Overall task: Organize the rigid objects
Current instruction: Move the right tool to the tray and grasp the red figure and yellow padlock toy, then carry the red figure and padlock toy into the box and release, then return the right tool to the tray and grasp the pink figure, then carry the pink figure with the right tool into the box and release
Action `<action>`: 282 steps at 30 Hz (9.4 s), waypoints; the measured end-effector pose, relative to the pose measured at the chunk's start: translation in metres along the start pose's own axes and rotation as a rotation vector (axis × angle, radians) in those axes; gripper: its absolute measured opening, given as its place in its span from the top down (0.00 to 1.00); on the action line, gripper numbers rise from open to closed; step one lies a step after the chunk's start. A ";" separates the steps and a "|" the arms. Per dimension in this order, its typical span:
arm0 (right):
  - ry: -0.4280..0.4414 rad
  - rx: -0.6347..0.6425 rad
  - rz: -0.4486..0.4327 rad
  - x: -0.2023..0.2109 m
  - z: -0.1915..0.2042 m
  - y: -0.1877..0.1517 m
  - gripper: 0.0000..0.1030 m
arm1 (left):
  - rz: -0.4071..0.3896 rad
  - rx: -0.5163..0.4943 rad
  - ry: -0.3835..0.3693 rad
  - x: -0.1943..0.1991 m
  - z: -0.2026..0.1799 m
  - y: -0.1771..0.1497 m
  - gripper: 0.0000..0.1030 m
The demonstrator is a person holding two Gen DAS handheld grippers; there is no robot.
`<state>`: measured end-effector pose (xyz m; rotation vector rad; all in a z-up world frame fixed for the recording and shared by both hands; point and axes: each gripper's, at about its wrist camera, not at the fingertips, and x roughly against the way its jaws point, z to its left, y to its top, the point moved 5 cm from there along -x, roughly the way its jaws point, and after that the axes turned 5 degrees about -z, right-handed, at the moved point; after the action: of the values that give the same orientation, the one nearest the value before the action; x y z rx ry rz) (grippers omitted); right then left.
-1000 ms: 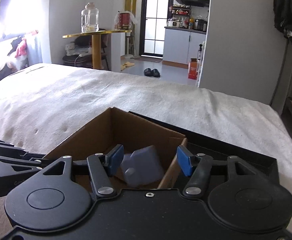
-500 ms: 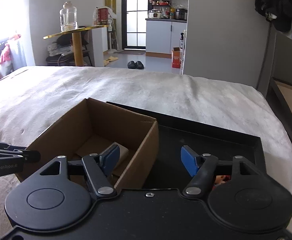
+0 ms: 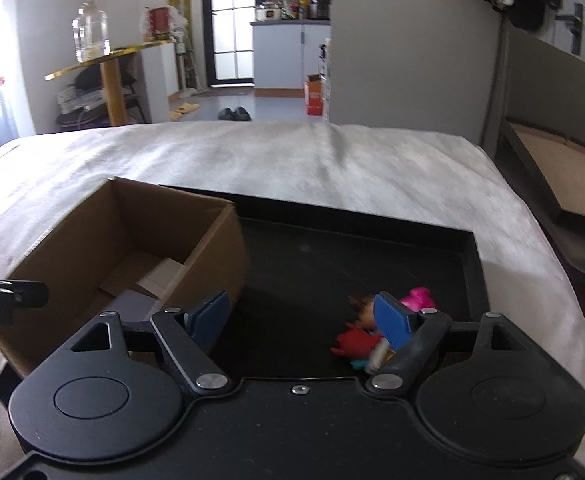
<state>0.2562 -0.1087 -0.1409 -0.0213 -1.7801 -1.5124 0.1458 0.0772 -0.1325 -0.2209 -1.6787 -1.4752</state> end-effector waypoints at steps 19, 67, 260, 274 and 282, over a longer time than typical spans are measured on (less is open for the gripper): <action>-0.069 -0.219 0.113 -0.035 -0.053 -0.035 0.23 | -0.002 -0.046 0.070 -0.005 -0.020 0.007 0.11; -0.129 -0.252 0.100 -0.029 -0.046 -0.017 0.42 | -0.013 -0.051 0.094 -0.006 -0.019 0.004 0.11; 0.019 0.019 -0.019 -0.027 -0.025 0.017 0.60 | -0.068 -0.121 0.126 -0.003 -0.023 0.001 0.17; 0.152 0.216 -0.062 -0.010 0.041 0.049 0.60 | -0.046 -0.049 0.045 -0.002 -0.004 -0.008 0.59; 0.219 0.366 -0.081 -0.004 0.075 0.060 0.60 | -0.045 -0.011 0.004 -0.002 0.003 -0.012 0.84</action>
<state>0.2475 -0.0261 -0.0920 0.3880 -1.8675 -1.1716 0.1377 0.0774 -0.1426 -0.1868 -1.6827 -1.5178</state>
